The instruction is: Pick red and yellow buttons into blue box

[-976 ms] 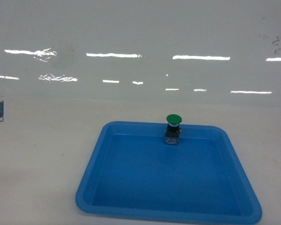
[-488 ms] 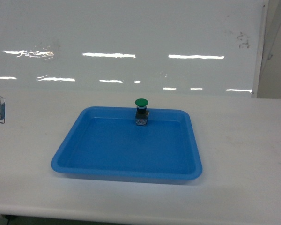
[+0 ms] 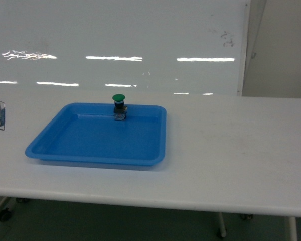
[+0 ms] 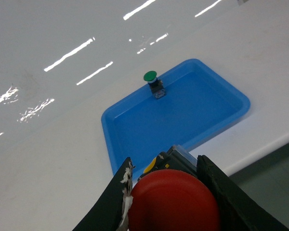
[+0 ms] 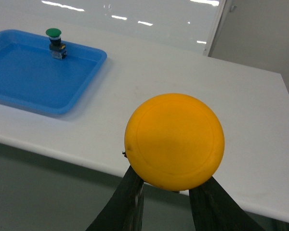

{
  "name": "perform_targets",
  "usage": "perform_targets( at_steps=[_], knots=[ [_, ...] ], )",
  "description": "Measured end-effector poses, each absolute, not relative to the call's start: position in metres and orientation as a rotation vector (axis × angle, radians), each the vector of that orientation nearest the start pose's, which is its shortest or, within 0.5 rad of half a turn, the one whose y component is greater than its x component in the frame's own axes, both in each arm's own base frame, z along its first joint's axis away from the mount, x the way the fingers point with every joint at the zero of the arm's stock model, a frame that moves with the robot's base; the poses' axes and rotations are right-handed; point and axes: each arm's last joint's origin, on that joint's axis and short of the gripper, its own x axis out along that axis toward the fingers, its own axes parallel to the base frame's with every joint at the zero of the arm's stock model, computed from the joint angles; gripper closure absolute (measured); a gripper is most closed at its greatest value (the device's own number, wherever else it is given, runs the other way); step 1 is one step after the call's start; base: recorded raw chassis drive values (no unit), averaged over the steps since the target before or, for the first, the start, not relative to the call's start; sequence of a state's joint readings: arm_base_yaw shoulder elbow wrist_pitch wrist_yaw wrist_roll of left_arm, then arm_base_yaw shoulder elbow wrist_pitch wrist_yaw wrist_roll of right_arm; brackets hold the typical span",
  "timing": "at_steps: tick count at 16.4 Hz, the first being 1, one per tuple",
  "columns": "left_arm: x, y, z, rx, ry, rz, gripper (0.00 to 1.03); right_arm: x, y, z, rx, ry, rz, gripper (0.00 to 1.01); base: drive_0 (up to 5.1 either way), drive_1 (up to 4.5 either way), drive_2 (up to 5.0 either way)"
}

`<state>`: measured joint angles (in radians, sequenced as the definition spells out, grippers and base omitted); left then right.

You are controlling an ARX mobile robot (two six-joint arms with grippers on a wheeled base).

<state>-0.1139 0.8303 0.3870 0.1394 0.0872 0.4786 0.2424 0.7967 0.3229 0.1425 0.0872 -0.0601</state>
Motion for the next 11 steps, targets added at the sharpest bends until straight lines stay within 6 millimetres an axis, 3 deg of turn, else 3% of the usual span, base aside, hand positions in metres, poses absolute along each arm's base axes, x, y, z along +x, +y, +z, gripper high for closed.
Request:
perform_targets(
  at_steps=[11],
  knots=[
    [0.1796,-0.0232,0.2184,0.478,0.253,-0.269,0.7,0.1677,0.0389,0.2025,-0.114,0.322,0.164,0.81,4.6,-4.05,-0.3]
  ],
)
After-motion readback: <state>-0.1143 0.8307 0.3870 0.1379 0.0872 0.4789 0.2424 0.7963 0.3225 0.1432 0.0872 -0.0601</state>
